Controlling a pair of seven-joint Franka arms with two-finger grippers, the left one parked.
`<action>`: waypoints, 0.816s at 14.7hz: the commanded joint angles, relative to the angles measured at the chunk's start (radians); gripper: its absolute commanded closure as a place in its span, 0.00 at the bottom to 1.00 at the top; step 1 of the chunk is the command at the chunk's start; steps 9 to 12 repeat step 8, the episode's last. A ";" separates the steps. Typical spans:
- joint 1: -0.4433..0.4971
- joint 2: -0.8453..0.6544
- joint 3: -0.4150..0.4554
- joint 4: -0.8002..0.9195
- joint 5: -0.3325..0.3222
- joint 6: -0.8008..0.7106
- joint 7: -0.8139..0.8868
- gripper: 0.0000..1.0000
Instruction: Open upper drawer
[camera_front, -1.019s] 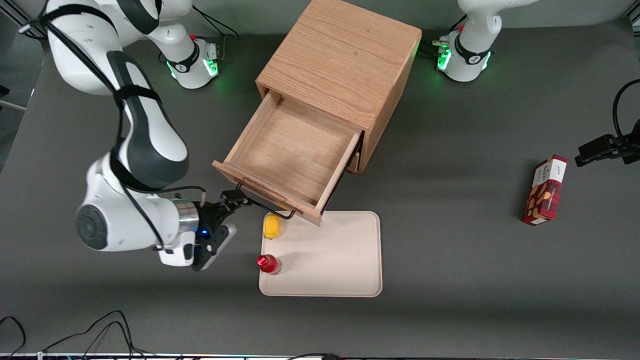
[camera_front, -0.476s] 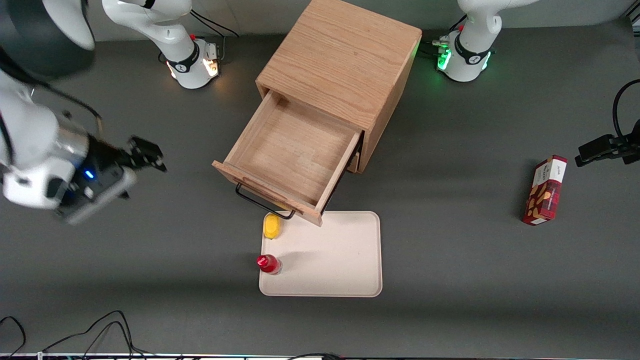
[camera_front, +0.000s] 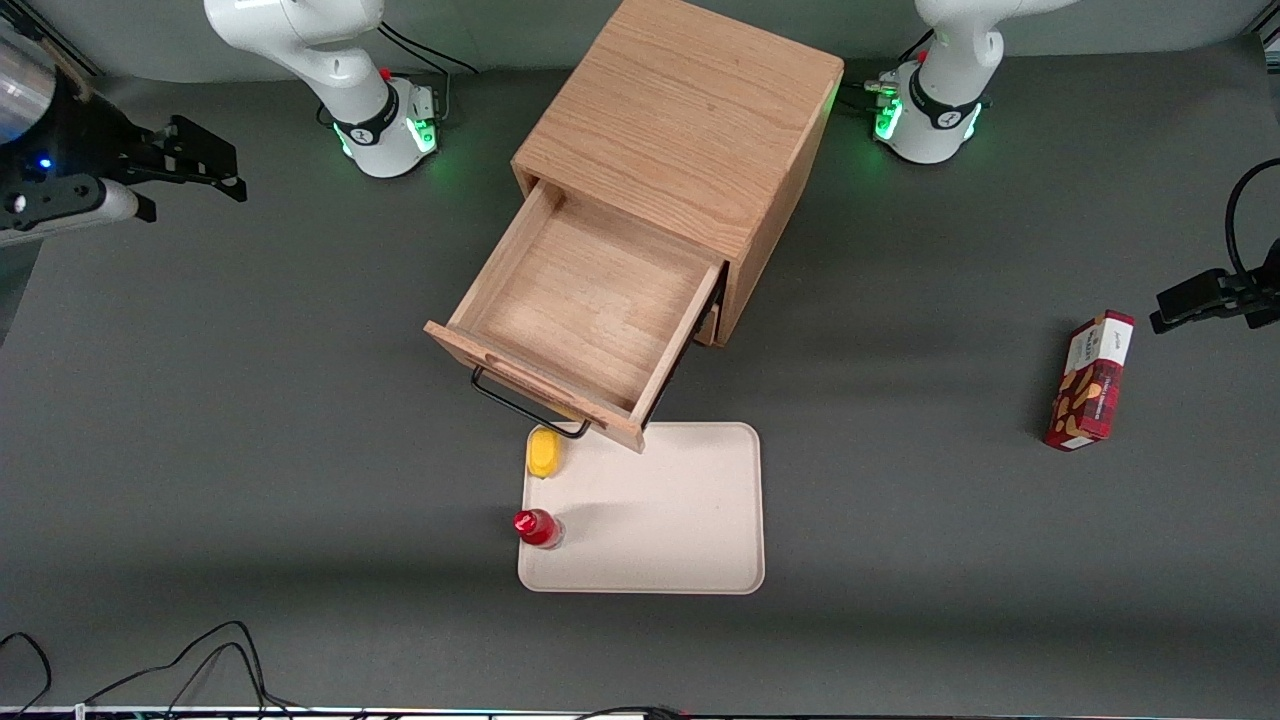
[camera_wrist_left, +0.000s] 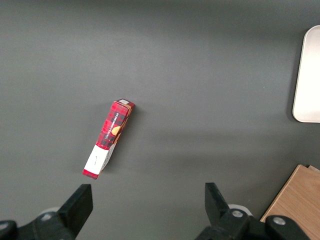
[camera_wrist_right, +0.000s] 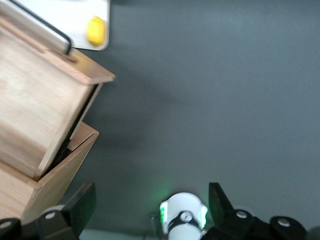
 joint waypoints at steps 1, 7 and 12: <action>0.003 -0.203 -0.007 -0.339 -0.022 0.129 0.157 0.00; 0.000 -0.149 -0.093 -0.291 -0.068 0.140 0.145 0.00; 0.000 -0.147 -0.093 -0.283 -0.070 0.140 0.143 0.00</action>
